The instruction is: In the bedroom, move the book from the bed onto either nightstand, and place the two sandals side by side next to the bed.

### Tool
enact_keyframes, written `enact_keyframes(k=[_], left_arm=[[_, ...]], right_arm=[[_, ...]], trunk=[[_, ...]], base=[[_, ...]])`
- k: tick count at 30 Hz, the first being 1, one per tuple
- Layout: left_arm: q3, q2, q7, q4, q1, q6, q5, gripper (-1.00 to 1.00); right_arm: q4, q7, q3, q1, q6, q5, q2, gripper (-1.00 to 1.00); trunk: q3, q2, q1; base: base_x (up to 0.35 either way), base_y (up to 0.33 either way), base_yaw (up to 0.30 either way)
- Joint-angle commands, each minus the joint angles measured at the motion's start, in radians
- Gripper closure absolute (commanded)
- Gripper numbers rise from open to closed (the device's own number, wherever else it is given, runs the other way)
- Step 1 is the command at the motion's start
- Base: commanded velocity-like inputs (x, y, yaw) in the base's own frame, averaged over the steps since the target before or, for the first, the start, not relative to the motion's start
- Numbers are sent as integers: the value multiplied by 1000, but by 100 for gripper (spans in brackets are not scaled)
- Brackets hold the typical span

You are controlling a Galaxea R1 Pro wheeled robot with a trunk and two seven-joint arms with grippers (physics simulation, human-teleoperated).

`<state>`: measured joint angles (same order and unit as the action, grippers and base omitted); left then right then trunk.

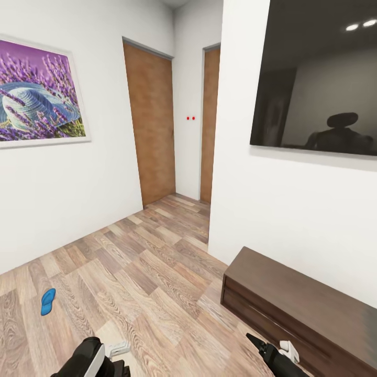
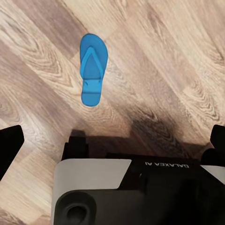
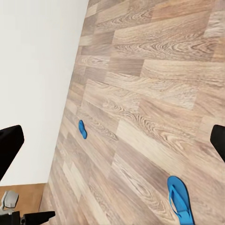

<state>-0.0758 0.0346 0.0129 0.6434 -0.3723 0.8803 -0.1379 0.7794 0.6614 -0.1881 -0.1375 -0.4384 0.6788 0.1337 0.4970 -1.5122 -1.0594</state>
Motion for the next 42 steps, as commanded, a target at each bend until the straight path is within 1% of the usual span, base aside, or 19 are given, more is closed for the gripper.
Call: enact_keyframes(k=[1, 42], left_arm=[[-2, -1, 1, 1, 0, 5, -2, -100], [-2, -1, 4, -1, 0, 5, -1, -100]], right_arm=[[0, 2, -2, -1, -8, 8, 0, -100], [0, 19, -7, -1, -6, 8, 0, -100]], trunk=[[4, -8, -4], [133, -295, -161]], base=[[0, 0, 0], [0, 0, 0]])
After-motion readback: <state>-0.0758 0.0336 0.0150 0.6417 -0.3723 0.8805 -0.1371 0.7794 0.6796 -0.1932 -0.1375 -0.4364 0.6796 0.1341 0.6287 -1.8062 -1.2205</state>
